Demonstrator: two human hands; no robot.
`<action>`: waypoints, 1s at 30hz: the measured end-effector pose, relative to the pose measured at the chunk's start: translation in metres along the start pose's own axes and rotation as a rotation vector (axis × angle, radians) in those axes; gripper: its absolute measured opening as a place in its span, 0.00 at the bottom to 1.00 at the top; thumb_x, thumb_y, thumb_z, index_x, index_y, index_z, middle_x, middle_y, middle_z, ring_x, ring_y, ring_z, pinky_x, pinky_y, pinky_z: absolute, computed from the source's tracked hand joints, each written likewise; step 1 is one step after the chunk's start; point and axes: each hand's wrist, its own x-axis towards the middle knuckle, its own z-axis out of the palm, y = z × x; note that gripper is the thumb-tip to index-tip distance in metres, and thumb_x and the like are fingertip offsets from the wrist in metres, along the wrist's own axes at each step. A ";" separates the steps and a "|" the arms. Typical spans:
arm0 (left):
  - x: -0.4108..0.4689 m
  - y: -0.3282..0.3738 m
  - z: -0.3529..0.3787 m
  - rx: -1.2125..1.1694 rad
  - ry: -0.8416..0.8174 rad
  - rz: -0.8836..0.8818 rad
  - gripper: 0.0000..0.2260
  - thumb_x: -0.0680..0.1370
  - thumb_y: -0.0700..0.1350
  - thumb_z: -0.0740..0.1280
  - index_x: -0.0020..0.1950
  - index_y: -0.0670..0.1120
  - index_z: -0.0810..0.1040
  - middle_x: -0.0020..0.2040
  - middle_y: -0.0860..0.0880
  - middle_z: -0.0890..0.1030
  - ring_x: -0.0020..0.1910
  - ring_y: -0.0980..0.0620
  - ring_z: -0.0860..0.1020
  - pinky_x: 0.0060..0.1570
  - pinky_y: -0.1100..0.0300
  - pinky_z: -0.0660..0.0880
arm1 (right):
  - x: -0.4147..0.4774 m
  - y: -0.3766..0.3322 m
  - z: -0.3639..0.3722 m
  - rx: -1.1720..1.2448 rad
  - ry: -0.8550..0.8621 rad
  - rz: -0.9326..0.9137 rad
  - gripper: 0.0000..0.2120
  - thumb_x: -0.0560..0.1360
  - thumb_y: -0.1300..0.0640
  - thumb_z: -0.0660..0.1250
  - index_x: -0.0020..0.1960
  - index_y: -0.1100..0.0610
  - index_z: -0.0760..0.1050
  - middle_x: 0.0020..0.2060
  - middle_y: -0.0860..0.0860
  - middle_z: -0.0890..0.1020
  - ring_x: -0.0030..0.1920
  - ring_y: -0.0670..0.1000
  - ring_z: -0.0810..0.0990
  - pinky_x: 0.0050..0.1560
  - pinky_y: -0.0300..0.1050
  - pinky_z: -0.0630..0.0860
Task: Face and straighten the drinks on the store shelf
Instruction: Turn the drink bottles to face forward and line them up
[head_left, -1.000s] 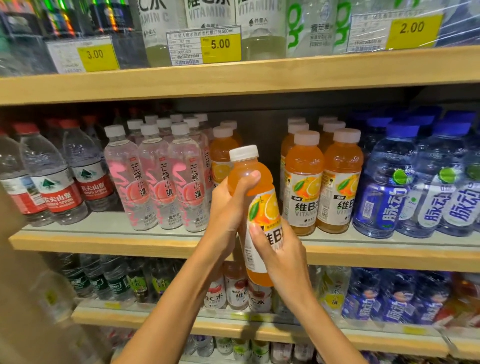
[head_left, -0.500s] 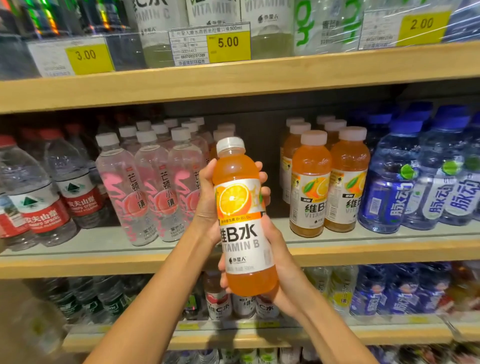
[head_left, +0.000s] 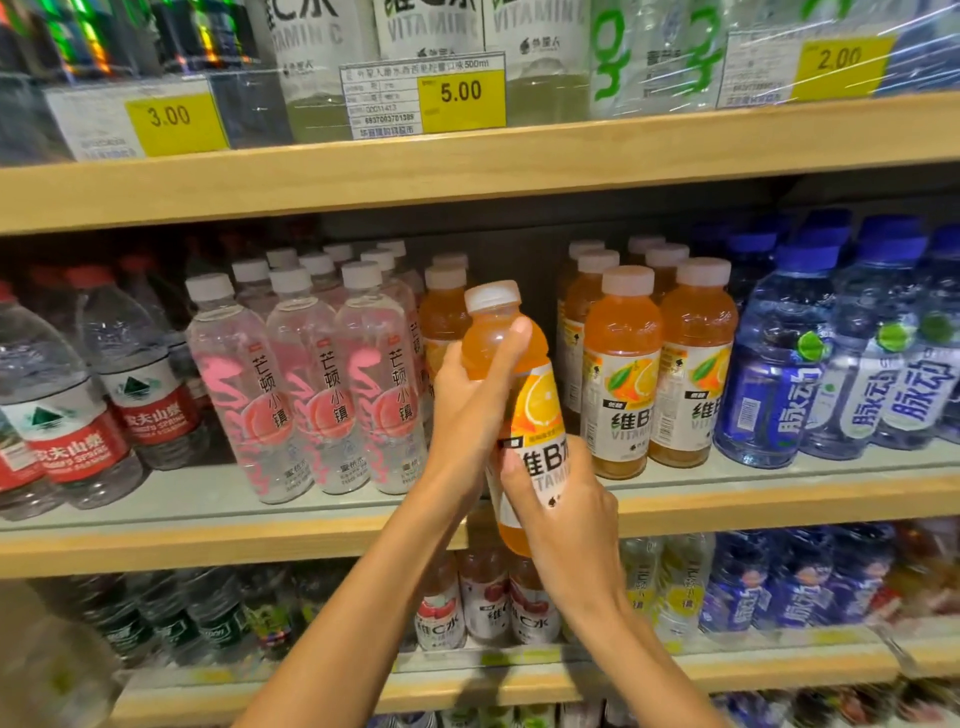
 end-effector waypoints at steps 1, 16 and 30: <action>0.000 -0.002 0.002 -0.013 0.025 0.011 0.15 0.72 0.57 0.69 0.50 0.49 0.77 0.43 0.51 0.84 0.44 0.54 0.83 0.44 0.61 0.80 | -0.001 0.001 0.001 -0.069 0.012 -0.012 0.30 0.67 0.25 0.54 0.52 0.49 0.68 0.37 0.44 0.79 0.37 0.40 0.77 0.31 0.30 0.68; 0.014 -0.006 -0.023 -0.575 -0.490 -0.406 0.25 0.61 0.56 0.79 0.51 0.43 0.83 0.47 0.43 0.83 0.43 0.45 0.82 0.43 0.53 0.79 | 0.009 0.003 -0.015 0.749 -0.533 0.319 0.24 0.70 0.35 0.62 0.63 0.43 0.75 0.61 0.53 0.80 0.63 0.55 0.77 0.63 0.55 0.74; 0.012 -0.010 -0.029 -0.051 -0.198 -0.134 0.17 0.76 0.60 0.61 0.51 0.47 0.79 0.39 0.52 0.84 0.39 0.57 0.82 0.37 0.66 0.77 | 0.002 0.009 -0.001 0.451 -0.259 0.116 0.31 0.70 0.30 0.58 0.62 0.50 0.72 0.52 0.47 0.84 0.53 0.45 0.82 0.52 0.40 0.79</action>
